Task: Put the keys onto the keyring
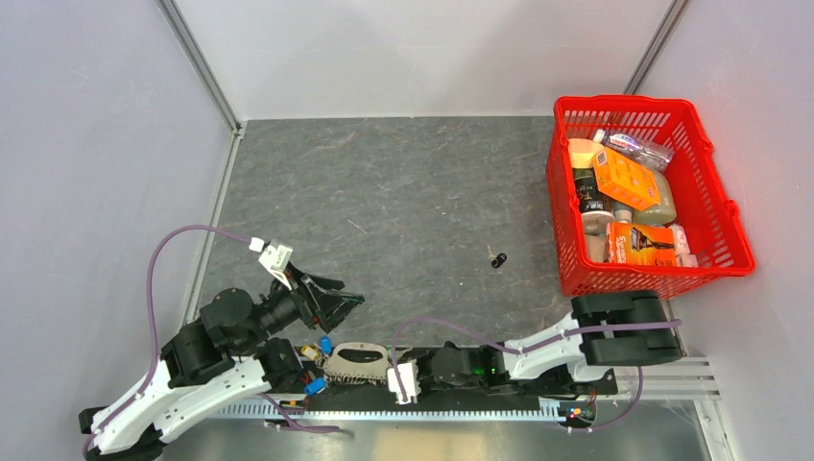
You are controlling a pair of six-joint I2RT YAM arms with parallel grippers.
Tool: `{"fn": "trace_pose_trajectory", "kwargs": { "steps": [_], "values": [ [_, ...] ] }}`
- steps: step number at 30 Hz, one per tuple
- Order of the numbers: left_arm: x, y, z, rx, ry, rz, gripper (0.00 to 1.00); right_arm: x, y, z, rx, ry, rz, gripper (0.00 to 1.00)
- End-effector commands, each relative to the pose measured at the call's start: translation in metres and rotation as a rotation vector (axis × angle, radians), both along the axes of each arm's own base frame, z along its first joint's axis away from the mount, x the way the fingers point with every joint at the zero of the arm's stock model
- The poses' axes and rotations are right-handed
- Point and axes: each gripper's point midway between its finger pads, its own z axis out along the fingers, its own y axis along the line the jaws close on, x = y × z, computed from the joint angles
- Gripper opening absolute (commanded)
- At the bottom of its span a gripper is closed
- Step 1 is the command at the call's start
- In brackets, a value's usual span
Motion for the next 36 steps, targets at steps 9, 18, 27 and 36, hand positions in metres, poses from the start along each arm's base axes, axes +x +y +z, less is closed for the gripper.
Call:
{"fn": "trace_pose_trajectory", "kwargs": {
  "steps": [9,18,27,36],
  "values": [
    [-0.003,-0.006,0.017,-0.052,-0.038,-0.032,0.86,-0.002,0.008,0.080,0.142,0.046,-0.014,0.00],
    [-0.024,-0.035,0.042,-0.094,-0.086,-0.232,0.85,0.001,0.003,0.137,0.138,0.091,-0.029,0.00],
    [-0.058,-0.054,0.075,-0.177,-0.219,-0.480,0.85,0.000,-0.008,0.213,0.156,0.190,-0.046,0.00],
    [-0.088,-0.052,0.104,-0.243,-0.360,-0.643,0.83,-0.005,-0.027,0.276,0.129,0.327,-0.057,0.00]
  ]
}}
